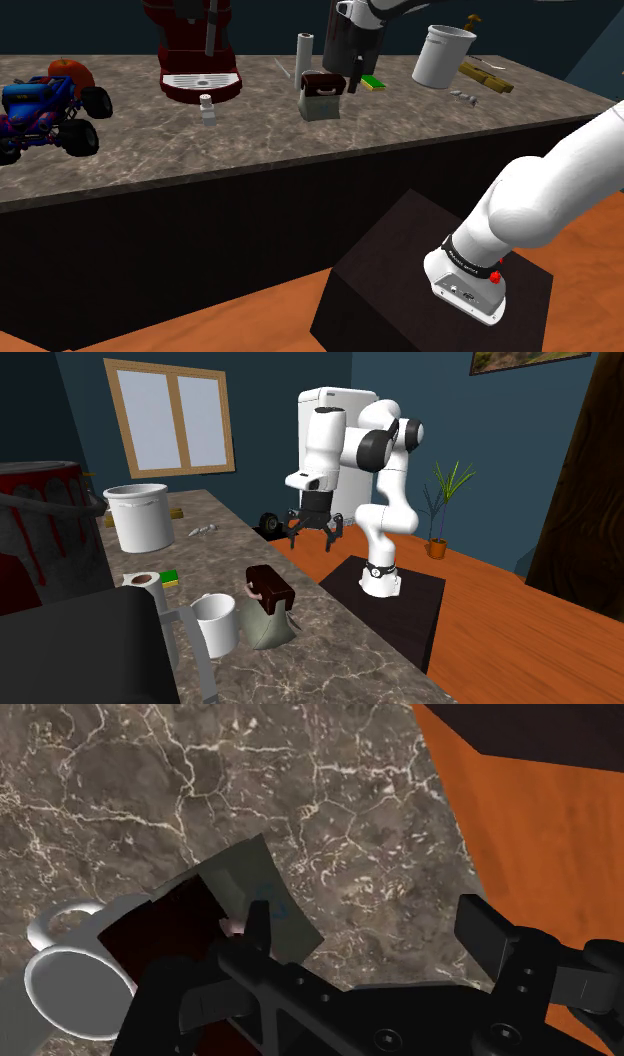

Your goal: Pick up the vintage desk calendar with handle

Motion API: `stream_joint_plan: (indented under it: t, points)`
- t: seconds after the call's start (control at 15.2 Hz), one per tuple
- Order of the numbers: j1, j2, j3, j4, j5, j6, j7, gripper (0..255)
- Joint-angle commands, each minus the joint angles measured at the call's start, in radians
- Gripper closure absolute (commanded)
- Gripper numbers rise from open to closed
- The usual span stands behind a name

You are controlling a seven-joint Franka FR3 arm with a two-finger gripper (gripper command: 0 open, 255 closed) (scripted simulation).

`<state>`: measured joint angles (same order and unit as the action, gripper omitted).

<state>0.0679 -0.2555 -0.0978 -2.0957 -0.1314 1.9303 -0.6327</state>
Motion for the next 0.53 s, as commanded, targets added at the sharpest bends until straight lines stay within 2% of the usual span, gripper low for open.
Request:
stream_joint_plan:
  t: [0.0,0.46]
  points:
    - [0.009,0.071,-0.010,0.064,0.006,0.023,-0.073,0]
    - [0.026,0.315,-0.015,0.323,0.049,0.057,-0.305,0]
